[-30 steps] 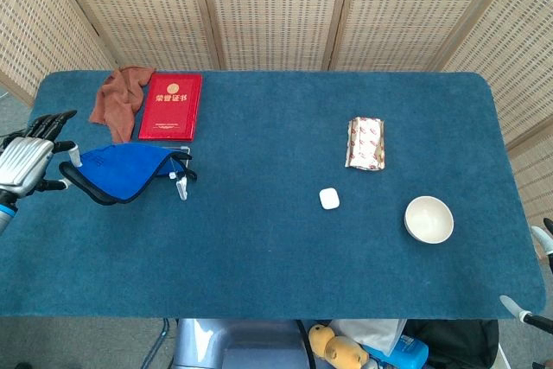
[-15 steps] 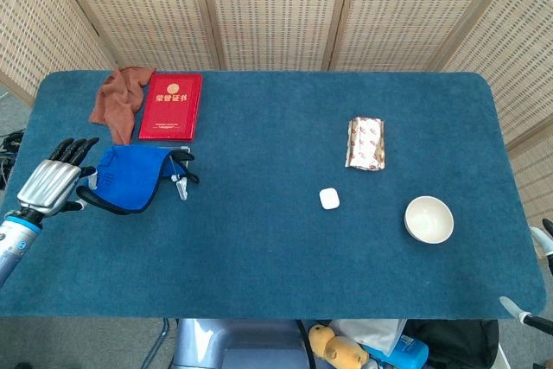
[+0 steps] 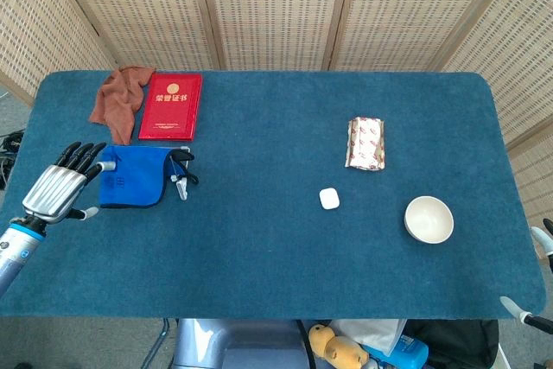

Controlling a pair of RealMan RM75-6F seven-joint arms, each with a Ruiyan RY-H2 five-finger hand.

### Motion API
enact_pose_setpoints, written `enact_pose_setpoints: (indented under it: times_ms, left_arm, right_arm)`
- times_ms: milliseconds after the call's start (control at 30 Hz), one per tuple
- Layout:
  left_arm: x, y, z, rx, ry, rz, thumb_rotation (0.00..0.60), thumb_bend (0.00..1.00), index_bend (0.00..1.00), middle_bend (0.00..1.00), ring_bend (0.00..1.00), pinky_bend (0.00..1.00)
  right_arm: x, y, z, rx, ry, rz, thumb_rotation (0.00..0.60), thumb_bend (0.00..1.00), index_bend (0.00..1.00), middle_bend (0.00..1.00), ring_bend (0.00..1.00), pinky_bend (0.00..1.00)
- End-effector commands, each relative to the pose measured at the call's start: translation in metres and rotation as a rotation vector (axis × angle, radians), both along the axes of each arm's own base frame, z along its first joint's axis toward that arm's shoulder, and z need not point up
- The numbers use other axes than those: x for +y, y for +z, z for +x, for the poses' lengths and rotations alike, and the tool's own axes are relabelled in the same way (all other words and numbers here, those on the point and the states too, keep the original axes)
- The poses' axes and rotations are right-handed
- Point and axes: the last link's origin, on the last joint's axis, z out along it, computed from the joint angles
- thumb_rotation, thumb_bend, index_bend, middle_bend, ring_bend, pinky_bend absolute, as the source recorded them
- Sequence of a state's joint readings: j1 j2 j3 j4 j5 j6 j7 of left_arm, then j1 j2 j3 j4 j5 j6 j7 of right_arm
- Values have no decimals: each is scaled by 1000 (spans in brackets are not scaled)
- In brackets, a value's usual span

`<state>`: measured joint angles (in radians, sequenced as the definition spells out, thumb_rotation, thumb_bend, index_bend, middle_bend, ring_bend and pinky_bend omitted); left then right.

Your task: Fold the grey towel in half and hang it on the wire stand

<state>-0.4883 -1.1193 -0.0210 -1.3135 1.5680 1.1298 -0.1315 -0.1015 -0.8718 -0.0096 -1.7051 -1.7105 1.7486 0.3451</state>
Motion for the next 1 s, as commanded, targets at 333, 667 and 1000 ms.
enact_pose_setpoints:
  times_ms: [333, 667, 1000]
  left_arm:
    - [-20, 30, -7, -72, 38, 70, 600, 134, 0, 0, 0, 0]
    - [-70, 58, -5, -123, 195, 291, 600, 135, 0, 0, 0, 0]
    - [-123, 41, -4, -163, 276, 379, 600, 136, 0, 0, 0, 0]
  right_arm:
    - [1, 0, 1, 1, 5, 2, 600, 0, 0, 0, 0, 0]
    - [-3, -7, 2, 23, 9, -3, 600, 0, 0, 0, 0, 0]
    - [-17, -22, 0, 98, -10, -64, 600, 0, 0, 0, 0, 0]
